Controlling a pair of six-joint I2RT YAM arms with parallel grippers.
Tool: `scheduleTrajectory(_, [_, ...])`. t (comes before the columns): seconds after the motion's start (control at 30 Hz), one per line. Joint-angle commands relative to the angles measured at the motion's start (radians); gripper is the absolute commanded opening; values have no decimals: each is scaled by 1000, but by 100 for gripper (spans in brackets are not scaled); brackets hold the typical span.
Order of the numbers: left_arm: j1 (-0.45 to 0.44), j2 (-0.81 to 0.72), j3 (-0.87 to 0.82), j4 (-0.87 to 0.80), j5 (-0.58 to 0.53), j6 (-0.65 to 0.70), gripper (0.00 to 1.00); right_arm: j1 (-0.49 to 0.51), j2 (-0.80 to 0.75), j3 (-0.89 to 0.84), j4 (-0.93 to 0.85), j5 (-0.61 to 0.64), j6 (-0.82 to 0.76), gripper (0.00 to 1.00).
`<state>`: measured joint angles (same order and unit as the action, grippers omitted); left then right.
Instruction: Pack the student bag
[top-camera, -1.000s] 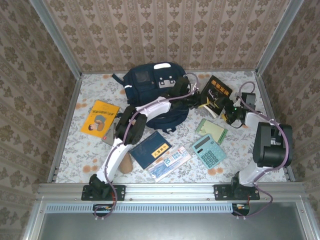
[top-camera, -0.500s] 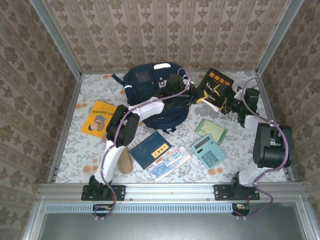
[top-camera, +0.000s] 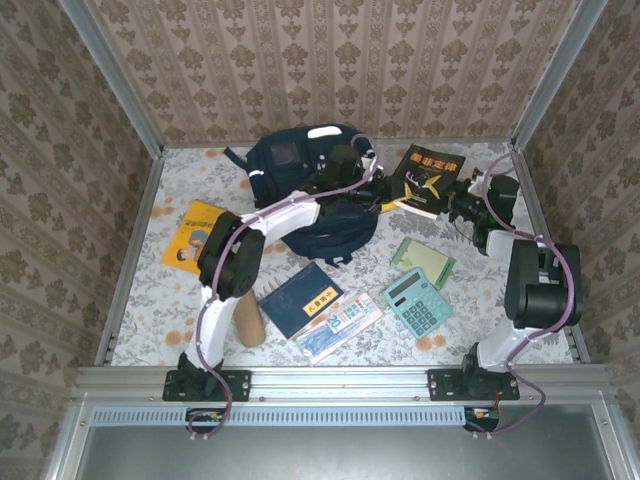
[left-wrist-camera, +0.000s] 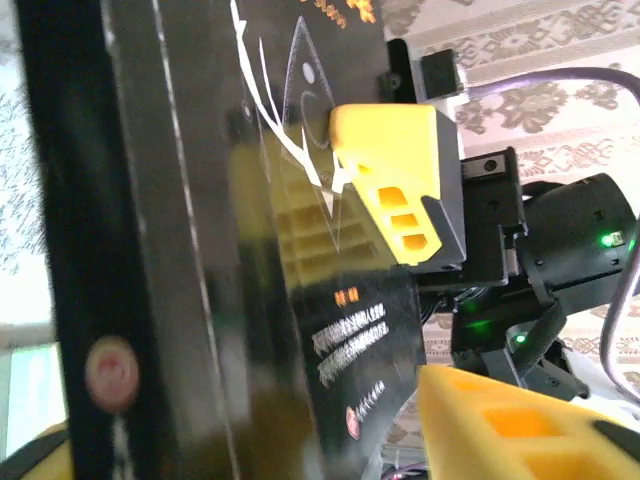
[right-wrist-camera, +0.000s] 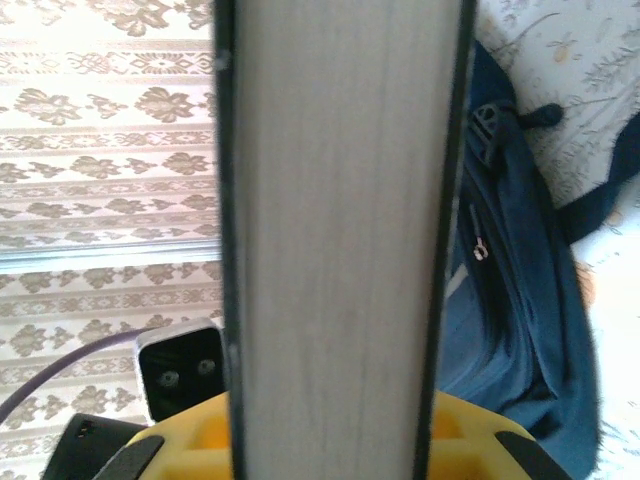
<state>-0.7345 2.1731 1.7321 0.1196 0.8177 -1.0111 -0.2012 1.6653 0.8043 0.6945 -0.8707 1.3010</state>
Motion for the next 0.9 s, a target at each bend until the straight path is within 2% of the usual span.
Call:
scheduleTrajectory(0.0, [40,-114,9,-299,-59,316,57,-1,-98,22,-166,25,-147,0])
scheduleTrajectory(0.1, [75,-146,28,-533,-164,512,59,12,-162,37,-343,67,-271,0])
scheduleTrajectory(0.17, [93,-156,38,-657,-277,619,60,24,-202,39,-432,100,-334,0])
scheduleTrajectory(0.33, [99,-136,57,-838,-523,860,62,44,-268,1,-512,150,-394,0])
scheduleTrajectory(0.53, [61,-75,84,-887,-807,1078,65,63,-321,-54,-507,153,-389,0])
scheduleTrajectory(0.7, [43,-28,97,-884,-862,1173,66,77,-333,-65,-520,157,-391,0])
scheduleTrajectory(0.87, [9,28,101,-860,-968,1226,67,88,-336,-63,-524,157,-388,0])
